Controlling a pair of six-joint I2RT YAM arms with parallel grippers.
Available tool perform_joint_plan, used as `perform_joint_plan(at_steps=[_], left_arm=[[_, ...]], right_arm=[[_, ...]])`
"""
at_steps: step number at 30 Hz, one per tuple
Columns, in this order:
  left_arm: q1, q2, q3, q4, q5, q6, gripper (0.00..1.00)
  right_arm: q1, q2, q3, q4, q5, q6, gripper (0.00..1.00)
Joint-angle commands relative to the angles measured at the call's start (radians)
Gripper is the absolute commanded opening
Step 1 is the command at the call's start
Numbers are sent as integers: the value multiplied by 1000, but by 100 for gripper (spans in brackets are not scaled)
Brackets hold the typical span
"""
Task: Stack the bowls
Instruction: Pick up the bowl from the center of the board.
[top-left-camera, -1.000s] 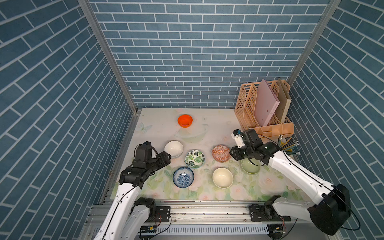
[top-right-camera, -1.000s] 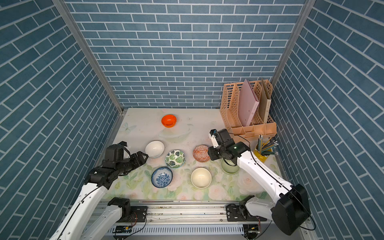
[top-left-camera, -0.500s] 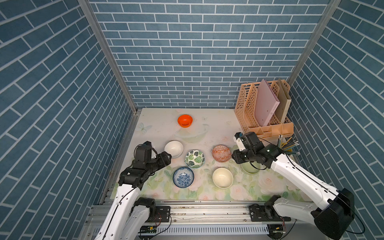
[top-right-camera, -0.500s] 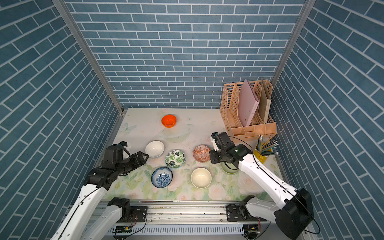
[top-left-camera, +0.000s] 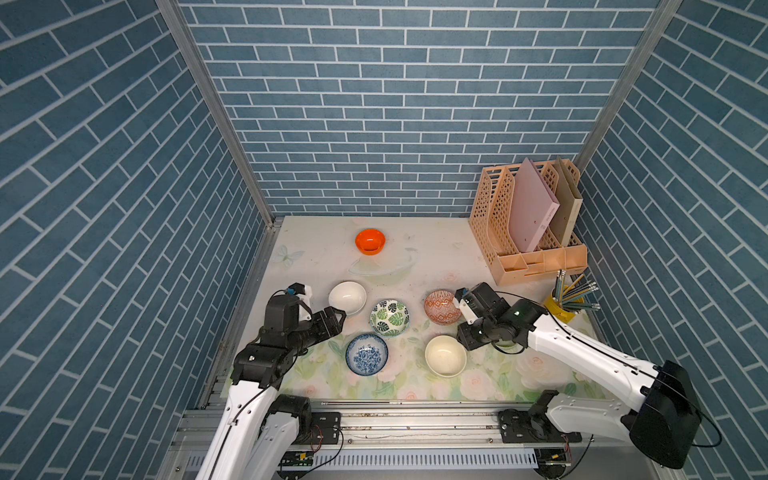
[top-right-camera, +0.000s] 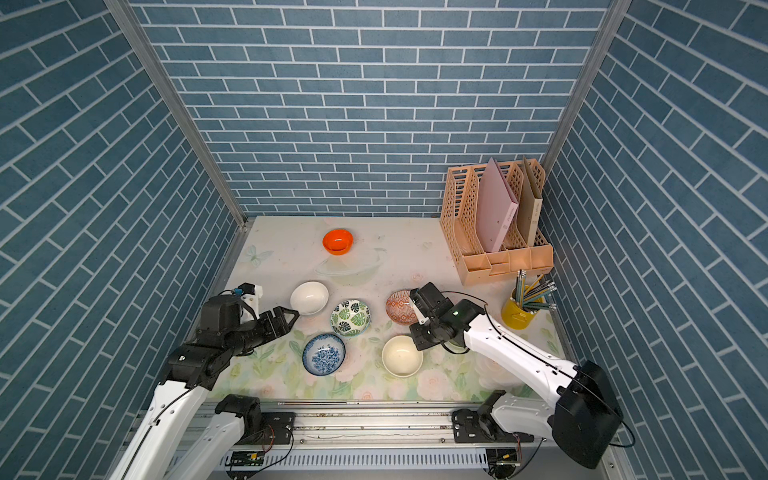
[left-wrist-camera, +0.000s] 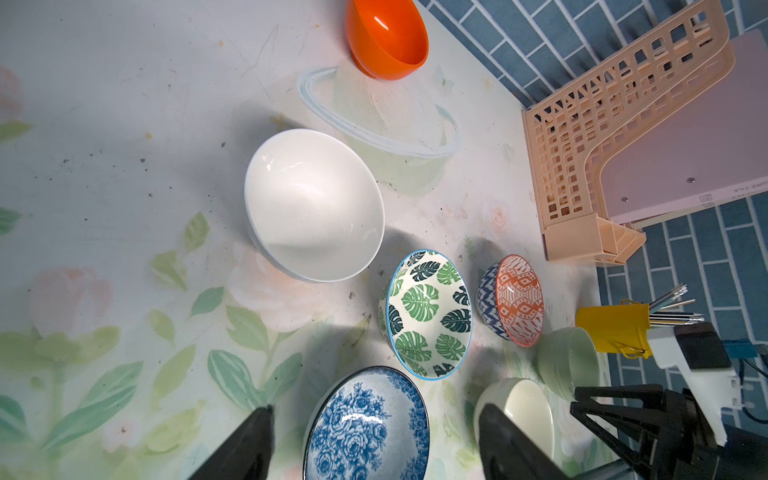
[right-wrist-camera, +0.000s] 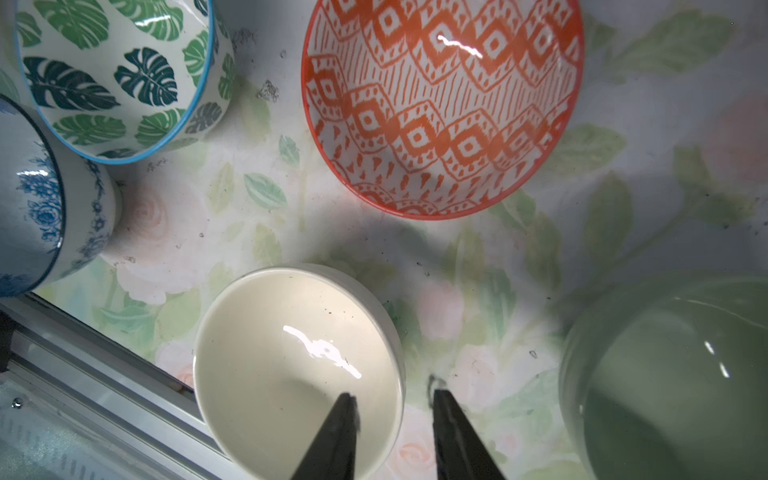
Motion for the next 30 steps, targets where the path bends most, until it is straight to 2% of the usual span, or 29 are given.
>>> perform_joint_plan(at_steps=[1, 5, 10, 19, 30], left_arm=[[0, -33, 12, -22, -1, 19, 81], [-1, -38, 8, -21, -6, 16, 80], [-1, -41, 8, -21, -8, 16, 81], [-1, -46, 17, -41, -37, 30, 81], [-1, -41, 4, -51, -44, 30, 81]], right_arm=[[20, 12, -29, 18, -1, 30, 35], [28, 26, -45, 29, -30, 33, 35], [30, 5, -37, 10, 61, 49, 33], [31, 39, -57, 33, 12, 42, 30], [29, 73, -85, 76, 17, 42, 27]])
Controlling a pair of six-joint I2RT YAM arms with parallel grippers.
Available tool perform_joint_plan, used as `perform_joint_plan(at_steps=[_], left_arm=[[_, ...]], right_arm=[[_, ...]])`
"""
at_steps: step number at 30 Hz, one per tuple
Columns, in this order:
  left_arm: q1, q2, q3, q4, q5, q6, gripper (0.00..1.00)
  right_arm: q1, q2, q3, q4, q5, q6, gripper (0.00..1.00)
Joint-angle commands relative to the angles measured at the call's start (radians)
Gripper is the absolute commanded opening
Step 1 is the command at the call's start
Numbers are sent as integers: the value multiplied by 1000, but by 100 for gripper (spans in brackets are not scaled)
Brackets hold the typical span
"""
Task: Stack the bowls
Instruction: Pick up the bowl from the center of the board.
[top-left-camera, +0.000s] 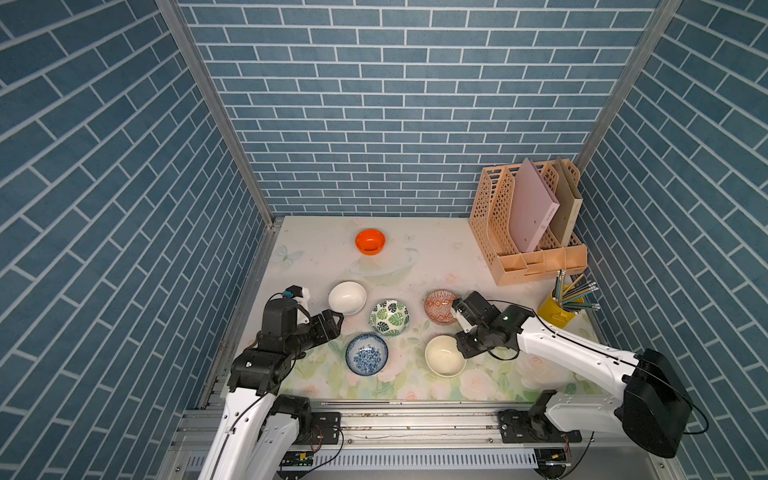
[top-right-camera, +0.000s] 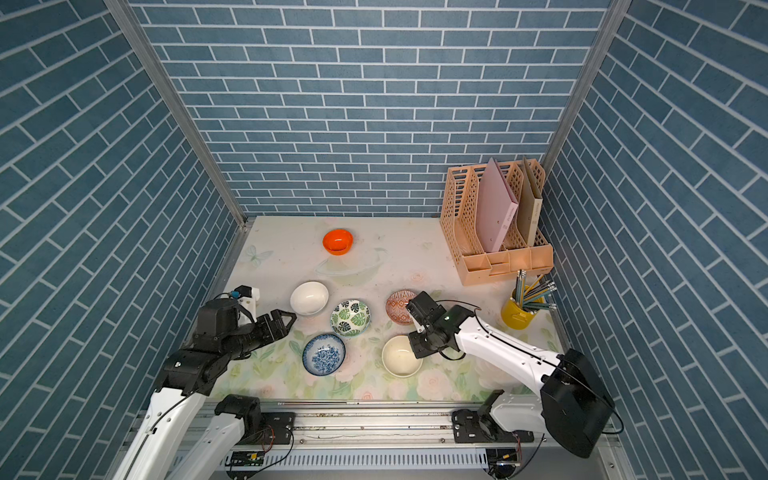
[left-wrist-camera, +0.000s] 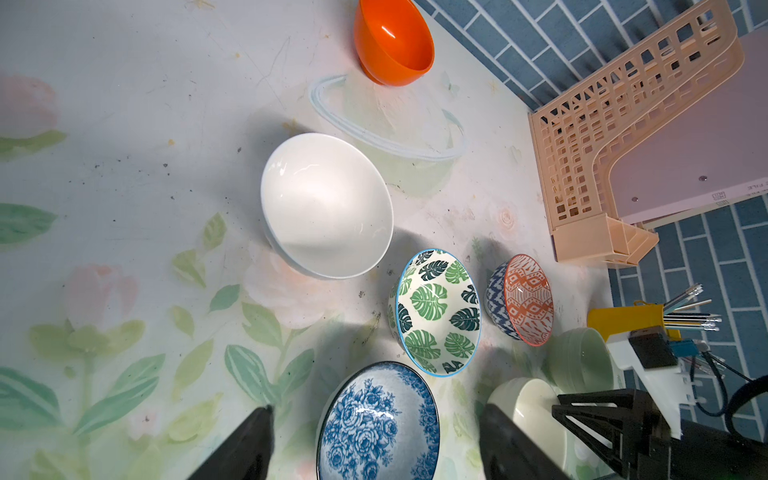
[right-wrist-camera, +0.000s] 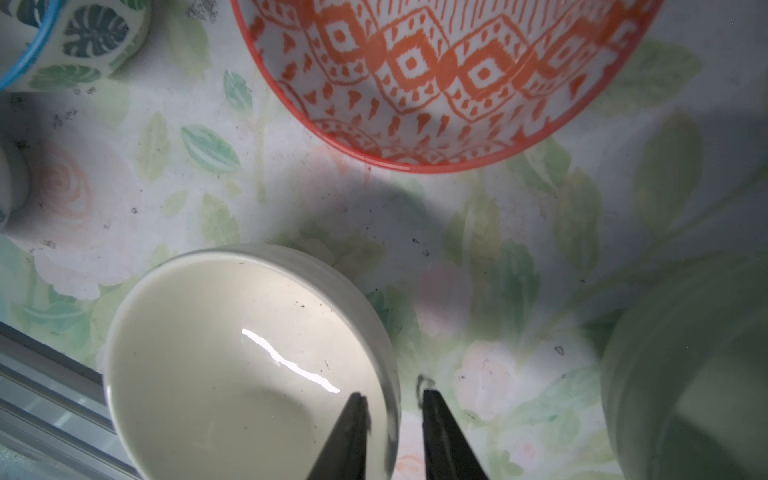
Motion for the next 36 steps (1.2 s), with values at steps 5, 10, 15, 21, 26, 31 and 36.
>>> perform_joint_plan(at_steps=[5, 10, 15, 21, 26, 31, 36], left_arm=[[-1, -8, 3, -19, -16, 17, 81], [-1, -2, 3, -20, -20, 23, 81], [-1, 11, 27, -39, -31, 35, 81], [-1, 21, 42, -45, -38, 42, 81], [0, 27, 74, -70, -55, 51, 81], [-1, 39, 100, -83, -53, 56, 81], [-1, 63, 103, -81, -45, 58, 81]], right_arm=[[6, 16, -12, 15, 1, 16, 25], [7, 21, -13, 16, -3, 19, 22], [10, 33, -8, 15, -6, 17, 20], [13, 40, 3, 6, -2, 13, 15], [13, 38, 8, -2, -5, 12, 10], [14, 46, 43, -14, -9, 2, 5], [17, 56, 95, -46, -15, -15, 0]])
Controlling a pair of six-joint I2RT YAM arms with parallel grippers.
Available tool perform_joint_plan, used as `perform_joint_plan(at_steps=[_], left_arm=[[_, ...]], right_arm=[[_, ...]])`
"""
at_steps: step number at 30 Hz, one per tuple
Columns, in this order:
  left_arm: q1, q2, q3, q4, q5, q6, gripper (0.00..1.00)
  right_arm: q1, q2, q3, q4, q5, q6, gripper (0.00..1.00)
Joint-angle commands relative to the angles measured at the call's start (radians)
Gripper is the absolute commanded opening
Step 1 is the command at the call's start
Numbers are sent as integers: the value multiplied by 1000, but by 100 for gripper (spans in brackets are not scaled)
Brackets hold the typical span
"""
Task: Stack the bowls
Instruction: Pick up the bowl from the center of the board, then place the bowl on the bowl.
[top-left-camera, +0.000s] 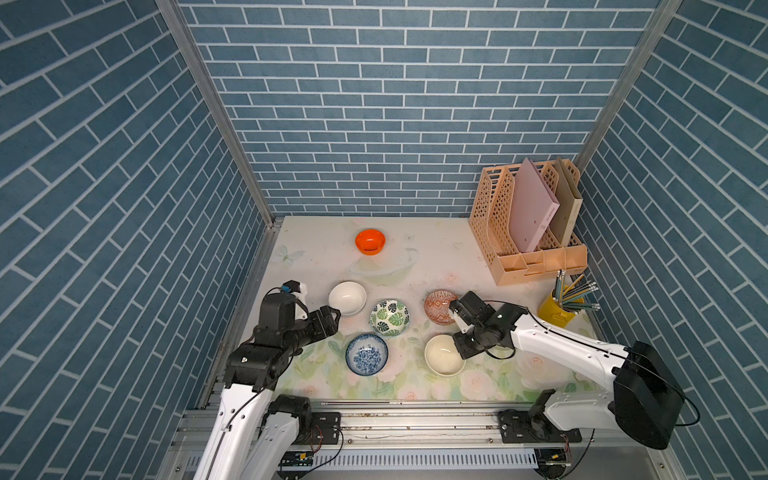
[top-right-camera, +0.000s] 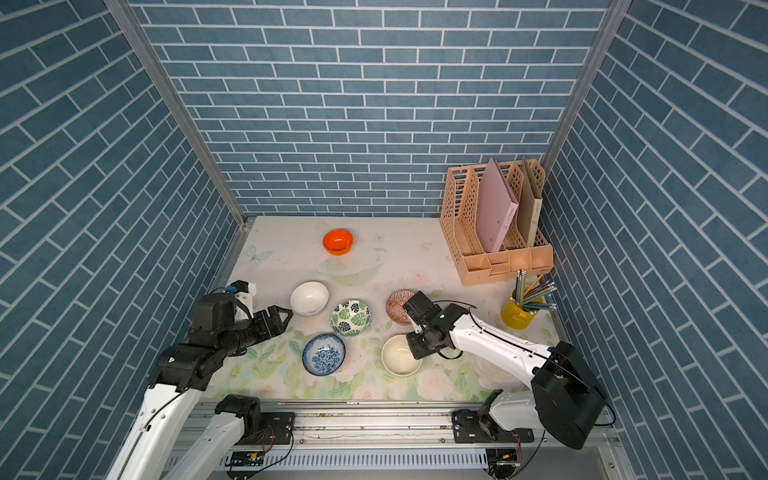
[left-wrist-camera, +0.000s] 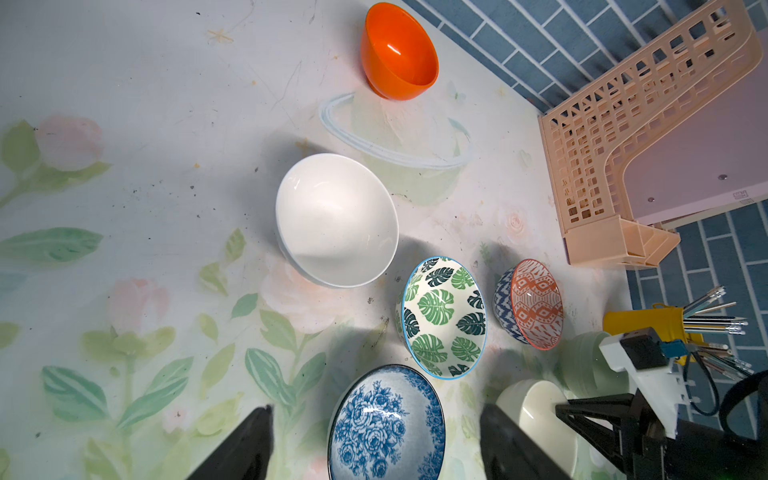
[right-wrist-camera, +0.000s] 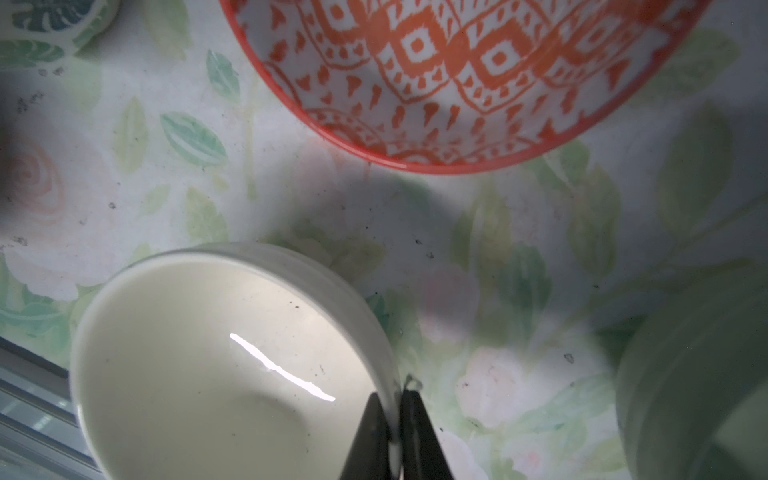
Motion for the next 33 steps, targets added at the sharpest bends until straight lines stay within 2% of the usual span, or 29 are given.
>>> perform_joint_plan(at_steps=[1, 8, 11, 13, 18, 25, 27, 29, 33], left_arm=[[-1, 18, 29, -23, -3, 19, 81], [-1, 67, 112, -19, 25, 19, 82], [-1, 114, 147, 6, 138, 9, 81], [-1, 146, 193, 8, 172, 17, 81], [-1, 226, 288, -10, 129, 40, 81], [-9, 309, 287, 71, 148, 10, 78], [-20, 324, 277, 98, 150, 4, 74], [-38, 344, 274, 114, 148, -3, 71], [-154, 421, 295, 133, 65, -19, 72]], right_arm=[[11, 5, 80, -47, -12, -18, 0], [27, 0, 208, -120, -12, -33, 0], [27, 18, 293, -166, -3, -53, 0], [28, 45, 353, -192, 14, -71, 0], [28, 147, 486, -203, 44, -124, 0], [27, 308, 664, -188, 40, -180, 0], [28, 348, 724, -192, 54, -182, 0], [27, 380, 776, -191, 47, -185, 0], [27, 440, 861, -200, 33, -188, 0]])
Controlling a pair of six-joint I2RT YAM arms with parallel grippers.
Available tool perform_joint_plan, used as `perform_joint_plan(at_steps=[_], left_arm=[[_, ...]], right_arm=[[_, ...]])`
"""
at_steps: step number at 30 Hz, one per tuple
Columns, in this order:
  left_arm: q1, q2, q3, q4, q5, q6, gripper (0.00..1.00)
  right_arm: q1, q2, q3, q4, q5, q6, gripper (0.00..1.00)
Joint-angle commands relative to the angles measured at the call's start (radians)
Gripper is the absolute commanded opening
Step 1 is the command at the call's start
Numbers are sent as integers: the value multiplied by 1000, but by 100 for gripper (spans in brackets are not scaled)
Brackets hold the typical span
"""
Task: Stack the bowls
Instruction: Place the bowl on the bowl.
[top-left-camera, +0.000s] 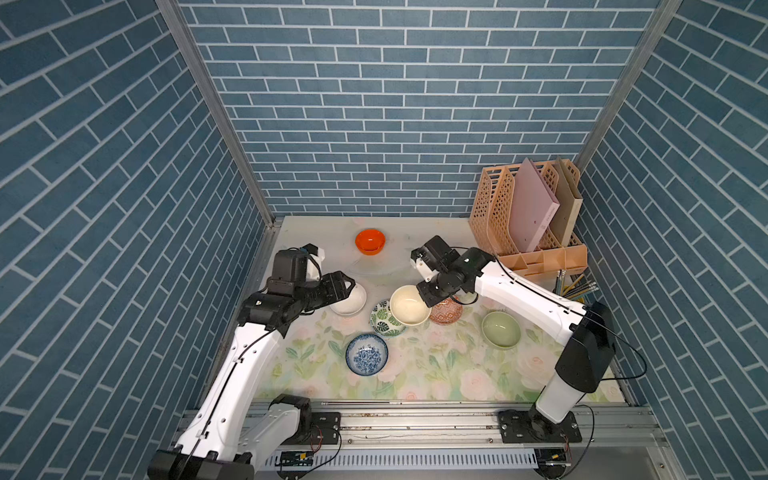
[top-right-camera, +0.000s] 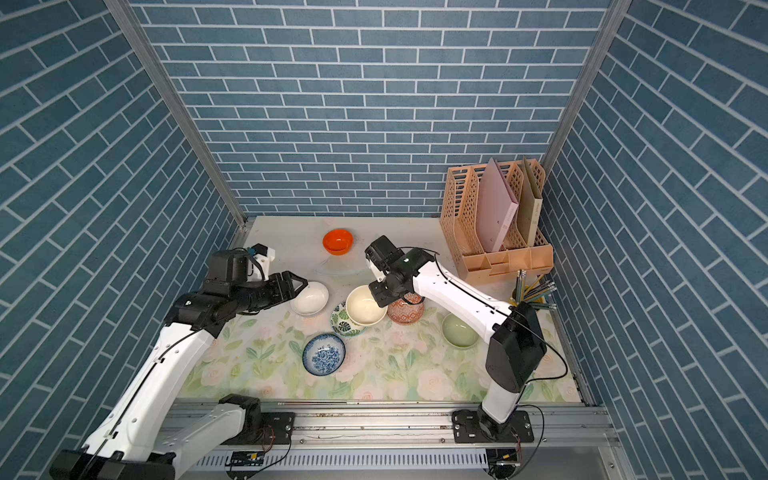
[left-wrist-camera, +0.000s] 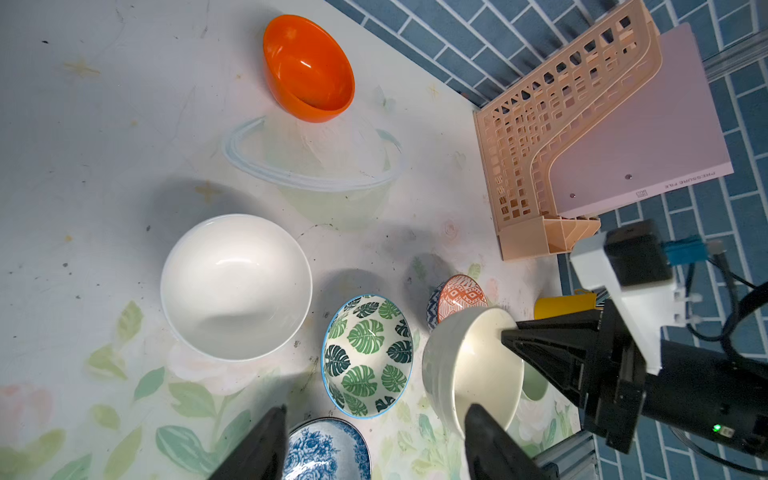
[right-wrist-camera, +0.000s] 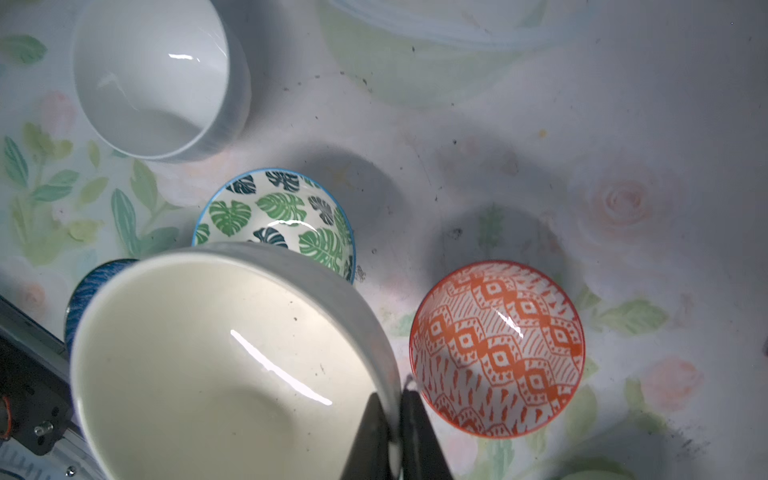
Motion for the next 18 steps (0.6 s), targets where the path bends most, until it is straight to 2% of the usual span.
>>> perform_joint_plan(at_steps=[1, 4, 13, 18], left_arm=[[-135, 83, 28, 44, -93, -18, 72], [-206, 143, 48, 51, -148, -25, 72], [-317, 261, 55, 92, -191, -50, 66], [-338, 277, 45, 103, -211, -58, 61]], right_arm=[[3, 54, 110, 3, -15, -23, 0], [3, 77, 154, -2, -12, -23, 0], [1, 137, 271, -28, -12, -36, 0], [-1, 136, 260, -28, -16, -40, 0]])
